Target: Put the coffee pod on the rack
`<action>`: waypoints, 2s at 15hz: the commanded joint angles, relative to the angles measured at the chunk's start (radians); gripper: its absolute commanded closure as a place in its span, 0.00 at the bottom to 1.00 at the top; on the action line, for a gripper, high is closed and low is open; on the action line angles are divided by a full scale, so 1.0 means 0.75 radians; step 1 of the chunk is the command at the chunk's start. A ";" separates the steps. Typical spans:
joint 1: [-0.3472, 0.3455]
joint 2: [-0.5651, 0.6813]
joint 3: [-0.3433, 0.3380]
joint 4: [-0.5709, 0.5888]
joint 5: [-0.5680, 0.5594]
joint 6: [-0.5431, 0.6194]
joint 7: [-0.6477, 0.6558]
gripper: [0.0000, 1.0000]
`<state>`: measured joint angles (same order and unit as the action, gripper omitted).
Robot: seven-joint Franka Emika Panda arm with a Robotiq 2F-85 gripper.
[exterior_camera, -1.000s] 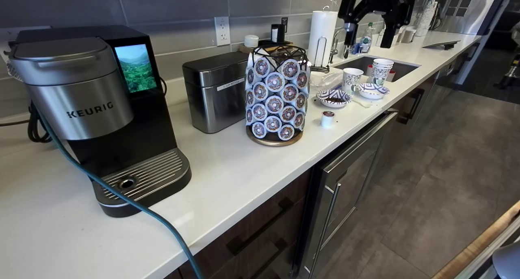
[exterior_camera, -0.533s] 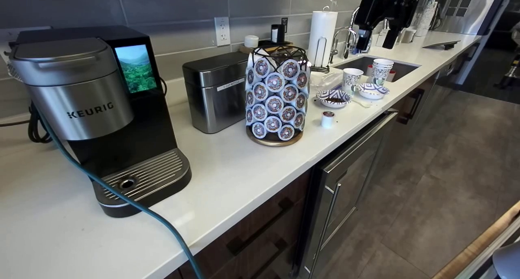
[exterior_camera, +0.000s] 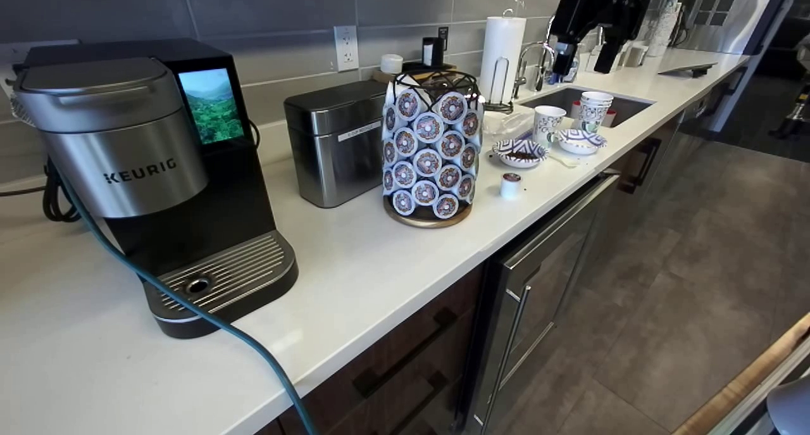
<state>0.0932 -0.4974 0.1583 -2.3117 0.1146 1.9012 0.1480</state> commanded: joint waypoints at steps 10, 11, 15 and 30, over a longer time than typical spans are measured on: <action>0.017 0.041 -0.205 -0.156 0.017 0.216 -0.505 0.00; 0.017 0.042 -0.223 -0.186 0.011 0.270 -0.568 0.00; 0.022 0.065 -0.310 -0.305 0.034 0.492 -0.772 0.00; 0.013 0.253 -0.363 -0.256 0.001 0.594 -0.884 0.00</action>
<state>0.1007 -0.3950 -0.0990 -2.5353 0.1239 2.2997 -0.4676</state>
